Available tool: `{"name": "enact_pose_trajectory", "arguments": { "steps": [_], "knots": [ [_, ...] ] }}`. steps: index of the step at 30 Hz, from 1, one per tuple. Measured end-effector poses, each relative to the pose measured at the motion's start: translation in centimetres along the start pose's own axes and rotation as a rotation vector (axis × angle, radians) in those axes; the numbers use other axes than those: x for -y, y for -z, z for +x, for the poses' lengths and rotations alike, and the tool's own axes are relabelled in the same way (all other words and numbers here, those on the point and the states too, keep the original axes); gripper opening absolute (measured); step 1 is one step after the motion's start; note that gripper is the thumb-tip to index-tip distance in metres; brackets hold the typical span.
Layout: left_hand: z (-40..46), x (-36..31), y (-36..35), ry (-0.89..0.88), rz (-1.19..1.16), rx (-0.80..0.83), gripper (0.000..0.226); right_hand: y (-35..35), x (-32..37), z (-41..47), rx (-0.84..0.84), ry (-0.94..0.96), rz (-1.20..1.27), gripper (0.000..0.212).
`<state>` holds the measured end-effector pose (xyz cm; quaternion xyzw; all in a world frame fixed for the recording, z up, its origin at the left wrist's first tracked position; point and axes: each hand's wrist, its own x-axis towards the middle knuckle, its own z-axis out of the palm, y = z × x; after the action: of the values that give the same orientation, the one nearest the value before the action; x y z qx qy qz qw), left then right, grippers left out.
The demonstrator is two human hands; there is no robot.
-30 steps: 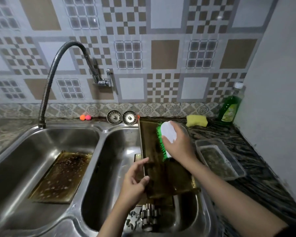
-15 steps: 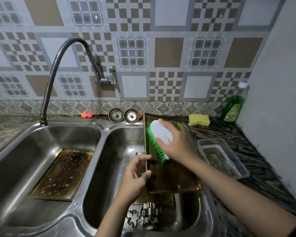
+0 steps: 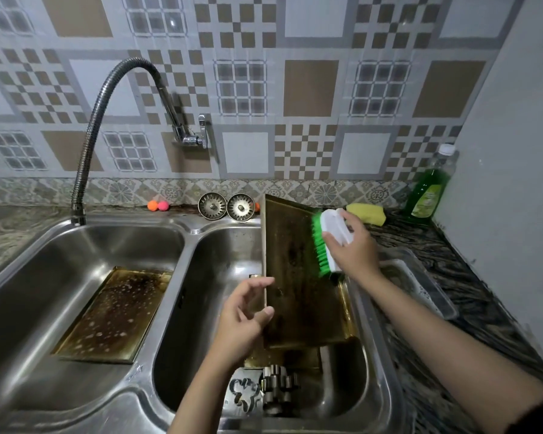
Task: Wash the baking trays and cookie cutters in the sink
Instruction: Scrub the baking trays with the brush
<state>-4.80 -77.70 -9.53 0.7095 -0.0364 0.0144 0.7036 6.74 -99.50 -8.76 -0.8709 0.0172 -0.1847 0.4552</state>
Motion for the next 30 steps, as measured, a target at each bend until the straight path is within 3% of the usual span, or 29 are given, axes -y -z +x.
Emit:
{"name": "enact_pose_trajectory", "arguments": {
  "steps": [2,8,14,22,25,30],
  "knots": [
    [0.2,-0.4,-0.4,-0.044,0.018,-0.01,0.037,0.1,0.4,-0.3,-0.048,-0.028,0.066,0.057],
    [1.5,-0.6,1.7,-0.027,0.027,-0.132,0.047,-1.6,-1.9,-7.4,0.116,0.114,0.125,0.059],
    [0.2,-0.9,-0.8,-0.029,0.063,0.008,0.047,-0.1,-1.2,-1.2,-0.068,-0.073,0.17,0.057],
    [1.9,-1.2,-0.9,-0.02,0.022,-0.11,0.046,-4.0,2.3,-8.7,0.073,0.11,0.214,0.057],
    [1.2,-1.2,-1.6,-0.009,0.023,-0.091,0.044,-4.1,4.9,-6.0,0.029,0.2,0.203,0.056],
    [1.1,-0.8,-1.4,-0.007,-0.04,-0.105,0.045,-4.2,6.8,-2.8,0.022,0.121,0.163,0.058]
  ]
}}
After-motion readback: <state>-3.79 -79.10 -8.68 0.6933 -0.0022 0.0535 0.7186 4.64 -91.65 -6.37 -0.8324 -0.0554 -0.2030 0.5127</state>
